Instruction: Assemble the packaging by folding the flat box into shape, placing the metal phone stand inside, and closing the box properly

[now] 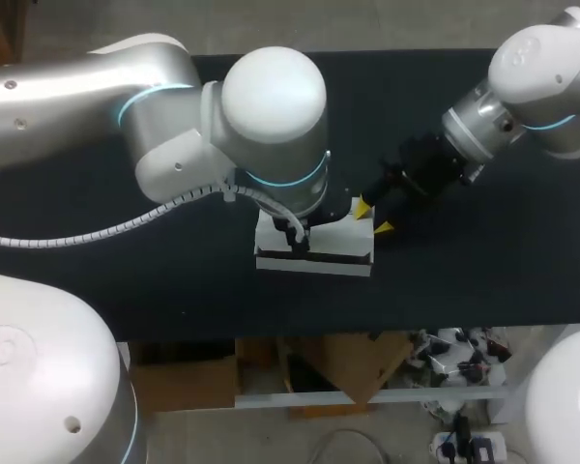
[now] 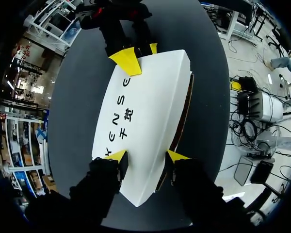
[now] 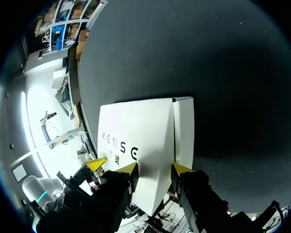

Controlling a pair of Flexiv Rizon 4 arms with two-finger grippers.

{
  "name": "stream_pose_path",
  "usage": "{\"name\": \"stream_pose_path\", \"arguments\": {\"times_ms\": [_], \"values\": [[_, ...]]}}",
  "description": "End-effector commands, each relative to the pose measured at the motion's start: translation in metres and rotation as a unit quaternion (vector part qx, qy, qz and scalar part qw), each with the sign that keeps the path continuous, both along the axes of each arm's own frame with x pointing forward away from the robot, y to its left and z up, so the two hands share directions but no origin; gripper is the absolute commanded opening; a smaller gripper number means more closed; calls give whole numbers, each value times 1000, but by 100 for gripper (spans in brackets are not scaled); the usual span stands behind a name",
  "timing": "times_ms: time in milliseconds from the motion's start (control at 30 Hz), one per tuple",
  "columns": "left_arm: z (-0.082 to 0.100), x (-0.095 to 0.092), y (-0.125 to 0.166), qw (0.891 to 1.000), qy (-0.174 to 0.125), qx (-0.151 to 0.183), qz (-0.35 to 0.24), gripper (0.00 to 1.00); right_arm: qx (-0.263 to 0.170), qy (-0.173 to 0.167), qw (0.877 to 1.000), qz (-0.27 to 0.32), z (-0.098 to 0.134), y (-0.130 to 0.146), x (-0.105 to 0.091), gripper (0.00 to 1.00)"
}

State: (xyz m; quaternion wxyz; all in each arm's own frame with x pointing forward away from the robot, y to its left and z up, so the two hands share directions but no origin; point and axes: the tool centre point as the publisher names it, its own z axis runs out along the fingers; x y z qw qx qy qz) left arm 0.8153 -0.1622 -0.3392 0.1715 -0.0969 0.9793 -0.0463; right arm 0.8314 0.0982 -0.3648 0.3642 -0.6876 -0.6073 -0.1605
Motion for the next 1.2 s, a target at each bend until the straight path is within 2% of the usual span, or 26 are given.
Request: {"name": "stream_pose_path", "arguments": {"times_ms": [33,633,1200], "values": [[0,-3,-5,1000,-6,3,1,49,1,0,1000,1,-1,2,0,45],[2,-11,-14,1000,-27,5,-4,45,7,-4,1000,13,2,0,6,46],[0,-9,-20,999,-50,14,-7,49,9,-7,1000,24,2,0,8,45]]}}
